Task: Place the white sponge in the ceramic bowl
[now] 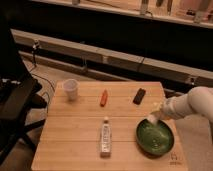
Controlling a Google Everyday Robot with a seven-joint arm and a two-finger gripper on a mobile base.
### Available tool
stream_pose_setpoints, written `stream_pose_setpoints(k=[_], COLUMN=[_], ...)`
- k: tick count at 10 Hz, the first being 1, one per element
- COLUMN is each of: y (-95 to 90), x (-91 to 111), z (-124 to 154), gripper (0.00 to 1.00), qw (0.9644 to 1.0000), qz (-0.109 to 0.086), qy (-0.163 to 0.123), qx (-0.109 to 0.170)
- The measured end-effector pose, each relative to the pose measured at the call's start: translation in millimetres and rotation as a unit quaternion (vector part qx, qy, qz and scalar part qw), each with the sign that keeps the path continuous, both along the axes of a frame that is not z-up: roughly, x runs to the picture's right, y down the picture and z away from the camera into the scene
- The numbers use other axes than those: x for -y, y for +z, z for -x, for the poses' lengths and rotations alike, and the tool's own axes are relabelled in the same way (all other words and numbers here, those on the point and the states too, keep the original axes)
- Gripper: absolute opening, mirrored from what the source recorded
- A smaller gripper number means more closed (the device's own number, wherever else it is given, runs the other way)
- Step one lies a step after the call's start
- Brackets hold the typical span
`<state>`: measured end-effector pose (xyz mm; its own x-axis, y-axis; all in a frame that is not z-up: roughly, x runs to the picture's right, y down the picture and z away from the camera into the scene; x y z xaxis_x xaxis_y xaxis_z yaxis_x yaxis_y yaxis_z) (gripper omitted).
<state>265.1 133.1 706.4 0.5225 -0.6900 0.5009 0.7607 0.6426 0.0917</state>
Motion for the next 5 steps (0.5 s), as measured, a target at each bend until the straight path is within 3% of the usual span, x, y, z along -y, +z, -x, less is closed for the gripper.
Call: stream_pose_setpoints(k=[2,3,5], y=[-4.3,-10.0,-12.0], x=[1.6,4.0,-2.9], z=[2.1,11.2,10.1], gripper=[0.43,0.57,0.74], qw=[0.9999,0.9995,0.9989], qz=[0.002,0.009,0.025], qy=[-0.013,-0.027,-0.033], qx=[-0.004,-0.01,-0.022])
